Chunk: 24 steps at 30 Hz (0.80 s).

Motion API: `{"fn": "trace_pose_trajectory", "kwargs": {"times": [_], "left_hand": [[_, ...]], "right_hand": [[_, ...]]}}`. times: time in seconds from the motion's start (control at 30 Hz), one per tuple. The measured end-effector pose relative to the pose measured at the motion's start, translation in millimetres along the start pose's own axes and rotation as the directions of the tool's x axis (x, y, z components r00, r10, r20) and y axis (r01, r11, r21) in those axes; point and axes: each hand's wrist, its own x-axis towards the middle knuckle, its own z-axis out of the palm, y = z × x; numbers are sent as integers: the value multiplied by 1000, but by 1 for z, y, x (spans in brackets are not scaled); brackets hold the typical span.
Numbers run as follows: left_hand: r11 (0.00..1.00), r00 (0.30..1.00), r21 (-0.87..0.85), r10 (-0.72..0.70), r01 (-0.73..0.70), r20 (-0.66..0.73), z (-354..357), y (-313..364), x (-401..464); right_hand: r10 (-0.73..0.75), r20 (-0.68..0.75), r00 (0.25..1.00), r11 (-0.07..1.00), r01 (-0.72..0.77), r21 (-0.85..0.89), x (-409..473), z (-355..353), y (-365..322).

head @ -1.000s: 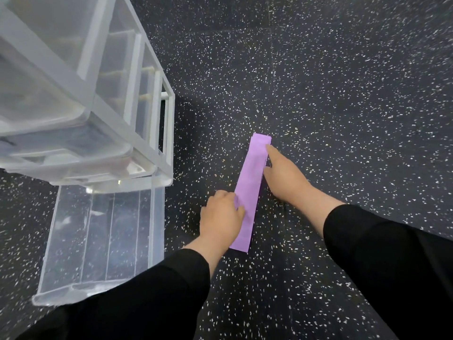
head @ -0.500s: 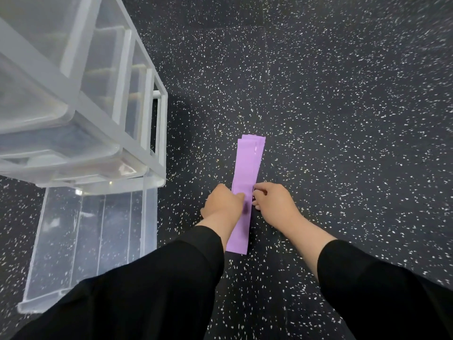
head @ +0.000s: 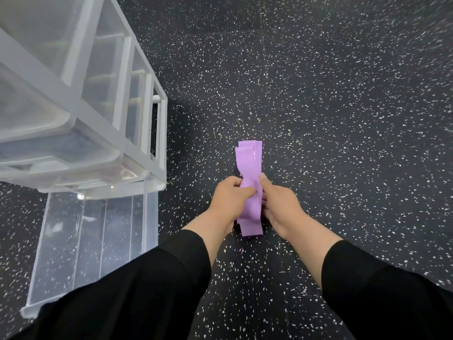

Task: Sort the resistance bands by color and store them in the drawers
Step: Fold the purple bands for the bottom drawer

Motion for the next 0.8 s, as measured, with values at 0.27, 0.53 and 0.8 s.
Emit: {"fn": "trace_pose_trajectory", "kwargs": {"times": [0.27,0.53,0.8], "left_hand": [[969,990,-222,-90,112,107,-26,8,-40],[975,990,-224,36,-5,134,-60,55,-96],[941,938,-77,317,-330,-141,-100,102,-173]], "right_hand": [[-173,27,985,984,172,40,-19,12,-33],[-366,96,926,893,379,-244,-86,28,-67],[-589,149,794,723,601,-340,-171,51,-107]]}}
